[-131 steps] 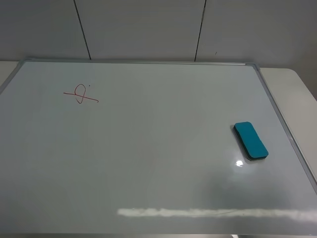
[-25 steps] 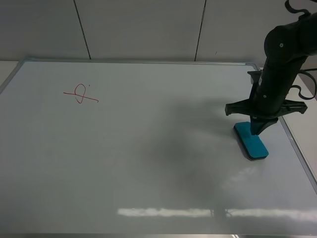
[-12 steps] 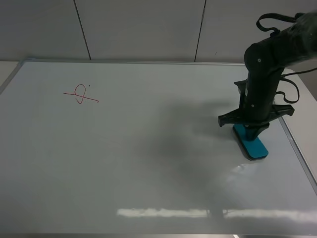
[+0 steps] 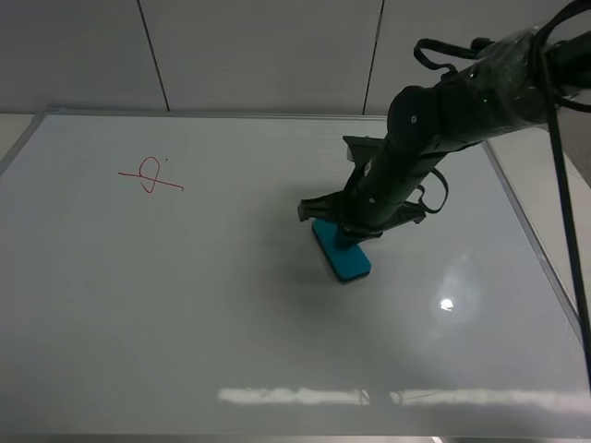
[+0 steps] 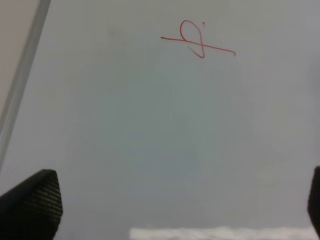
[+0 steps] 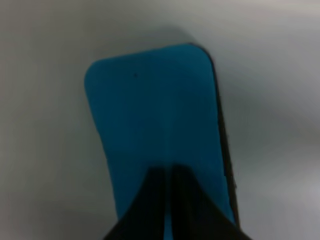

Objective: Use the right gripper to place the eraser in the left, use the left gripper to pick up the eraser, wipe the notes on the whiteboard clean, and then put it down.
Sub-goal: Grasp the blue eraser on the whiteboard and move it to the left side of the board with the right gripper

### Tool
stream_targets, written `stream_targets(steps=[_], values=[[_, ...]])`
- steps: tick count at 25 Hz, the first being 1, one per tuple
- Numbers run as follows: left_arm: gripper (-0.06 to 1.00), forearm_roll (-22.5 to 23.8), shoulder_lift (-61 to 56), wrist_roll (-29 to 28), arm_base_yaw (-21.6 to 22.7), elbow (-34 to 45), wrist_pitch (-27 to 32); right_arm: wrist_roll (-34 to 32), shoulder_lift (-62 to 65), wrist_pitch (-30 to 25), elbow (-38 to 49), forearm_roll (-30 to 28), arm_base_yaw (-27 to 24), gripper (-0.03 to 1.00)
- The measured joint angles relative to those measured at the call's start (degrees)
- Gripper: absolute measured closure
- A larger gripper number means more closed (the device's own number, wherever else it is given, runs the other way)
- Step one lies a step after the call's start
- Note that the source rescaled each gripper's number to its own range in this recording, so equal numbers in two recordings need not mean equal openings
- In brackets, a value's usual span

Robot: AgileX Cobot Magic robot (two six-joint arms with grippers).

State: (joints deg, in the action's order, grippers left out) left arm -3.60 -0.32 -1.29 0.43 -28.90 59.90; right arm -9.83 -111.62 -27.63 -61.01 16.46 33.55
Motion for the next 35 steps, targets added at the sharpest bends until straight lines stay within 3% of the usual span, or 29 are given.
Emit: stream_targets(steps=[6,10,15,21,28,31,35], values=[[-0.06,0.00,0.00,0.00,0.00,0.00,0.00,11.94,-2.63,8.71,-0.48,18.65,7.02,0.97],[-0.06,0.00,0.00,0.00,0.00,0.00,0.00,13.05,-7.24,7.88,-6.58,21.96,9.25,0.97],[-0.06,0.00,0.00,0.00,0.00,0.00,0.00,13.16,-12.57,6.07,-14.95,22.90,12.03,0.97],[-0.06,0.00,0.00,0.00,0.00,0.00,0.00,13.16,-22.46,2.26,-32.30,28.54,16.65,0.97],[-0.06,0.00,0.00,0.00,0.00,0.00,0.00,12.58,-31.40,-4.64,-48.59,29.46,19.56,0.97],[-0.06,0.00,0.00,0.00,0.00,0.00,0.00,8.72,-35.89,-9.10,-57.89,27.28,20.51,0.97],[-0.06,0.00,0.00,0.00,0.00,0.00,0.00,4.31,-37.24,-11.97,-62.09,21.68,21.04,0.97]])
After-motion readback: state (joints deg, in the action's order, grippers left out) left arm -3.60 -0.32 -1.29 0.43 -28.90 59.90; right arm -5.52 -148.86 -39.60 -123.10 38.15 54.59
